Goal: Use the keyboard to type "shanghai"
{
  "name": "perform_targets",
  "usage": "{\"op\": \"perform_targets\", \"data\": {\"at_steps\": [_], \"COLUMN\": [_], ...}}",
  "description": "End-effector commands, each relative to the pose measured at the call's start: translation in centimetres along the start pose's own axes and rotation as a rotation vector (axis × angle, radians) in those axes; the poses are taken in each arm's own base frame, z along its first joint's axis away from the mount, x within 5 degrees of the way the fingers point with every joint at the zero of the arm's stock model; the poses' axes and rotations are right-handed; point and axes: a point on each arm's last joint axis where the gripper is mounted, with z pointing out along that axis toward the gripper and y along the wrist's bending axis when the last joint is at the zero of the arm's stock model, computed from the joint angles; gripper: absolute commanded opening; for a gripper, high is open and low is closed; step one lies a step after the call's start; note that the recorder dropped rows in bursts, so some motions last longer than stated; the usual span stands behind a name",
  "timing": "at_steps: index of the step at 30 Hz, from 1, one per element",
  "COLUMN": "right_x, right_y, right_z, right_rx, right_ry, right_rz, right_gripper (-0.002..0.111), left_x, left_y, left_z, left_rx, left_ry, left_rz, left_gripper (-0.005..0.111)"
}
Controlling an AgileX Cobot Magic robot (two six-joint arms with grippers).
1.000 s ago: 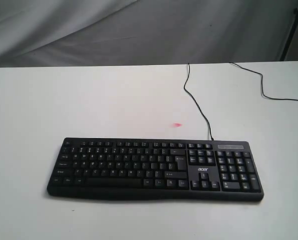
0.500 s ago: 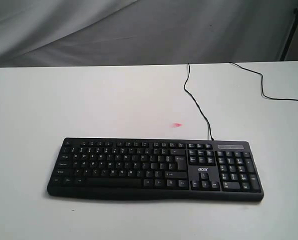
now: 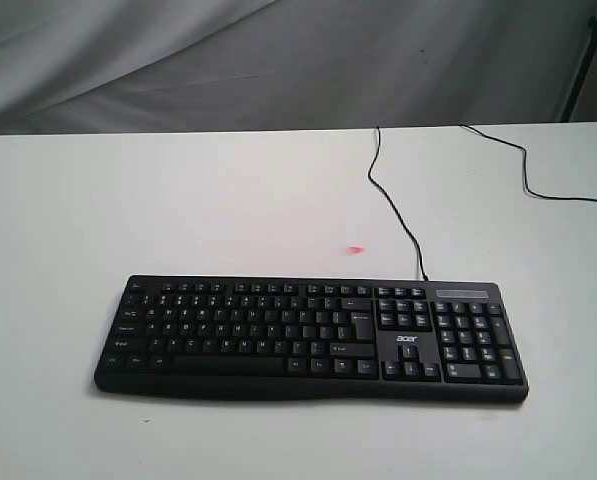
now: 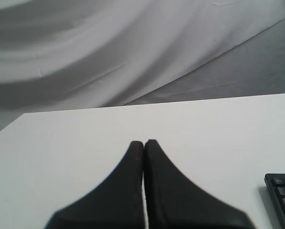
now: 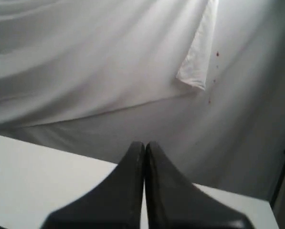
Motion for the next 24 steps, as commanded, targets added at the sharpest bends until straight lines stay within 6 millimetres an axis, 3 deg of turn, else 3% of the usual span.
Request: {"op": "perform_targets", "data": {"at_steps": [1, 7, 16, 24], "right_x": [3.6, 6.7, 10.0, 14.1], "right_y": [0.2, 0.6, 1.0, 1.5], "right_z": [0.1, -0.2, -0.6, -0.4], "right_rx": [0.028, 0.038, 0.035, 0.036], "right_ry": [0.029, -0.031, -0.001, 0.016], "right_rz": [0.008, 0.085, 0.086, 0.081], "right_gripper": [0.0, 0.0, 0.0, 0.0], "left_x": [0.1, 0.1, 0.1, 0.1], "left_y": [0.0, 0.0, 0.0, 0.0], "left_z": [0.1, 0.1, 0.1, 0.1], "left_rx": [0.005, 0.005, 0.005, 0.005], "left_ry": [0.004, 0.004, 0.004, 0.004], "left_rz": [-0.003, -0.003, -0.003, -0.003], "left_gripper": [0.001, 0.001, 0.001, 0.001]}}
